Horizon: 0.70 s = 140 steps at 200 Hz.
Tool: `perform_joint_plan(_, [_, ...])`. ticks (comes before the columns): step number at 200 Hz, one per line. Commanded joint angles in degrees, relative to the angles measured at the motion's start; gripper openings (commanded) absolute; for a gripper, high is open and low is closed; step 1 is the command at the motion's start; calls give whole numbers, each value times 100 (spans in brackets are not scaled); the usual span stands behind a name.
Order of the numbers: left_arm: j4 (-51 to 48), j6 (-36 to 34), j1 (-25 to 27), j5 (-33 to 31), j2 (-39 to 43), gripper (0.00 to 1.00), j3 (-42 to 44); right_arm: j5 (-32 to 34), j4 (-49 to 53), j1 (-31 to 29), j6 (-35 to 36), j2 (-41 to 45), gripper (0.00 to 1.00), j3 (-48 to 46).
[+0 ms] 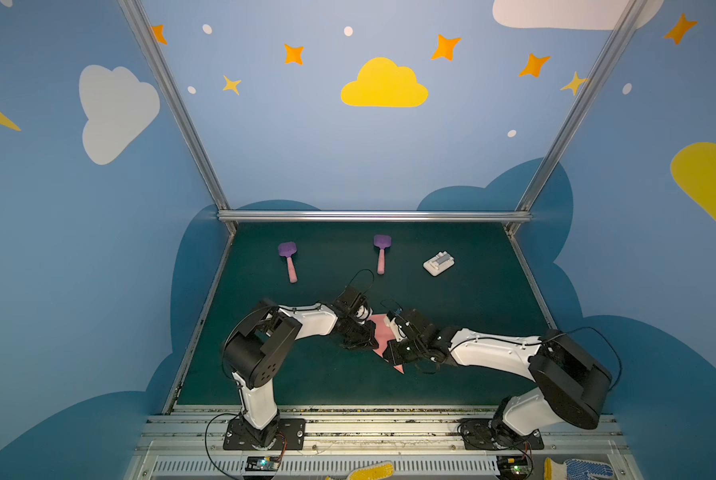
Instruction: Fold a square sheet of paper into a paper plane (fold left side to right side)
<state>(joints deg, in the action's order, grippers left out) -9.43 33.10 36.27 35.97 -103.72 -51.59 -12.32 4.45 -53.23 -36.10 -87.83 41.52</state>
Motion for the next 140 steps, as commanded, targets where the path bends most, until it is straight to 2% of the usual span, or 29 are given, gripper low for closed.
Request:
perform_joint_plan(1, [-157,-35,99,-363,-359,4,99,-8,-133,-46,-37,-197,0,184])
perform_joint_plan(63, [-182,-54,97,-379,-342,4,106,-2,-262,-34,-29,-610,0,170])
perform_joint_plan(140, [-265,-90,99,-411,-348,4,114,71,-425,59,-167,-365,0,-496])
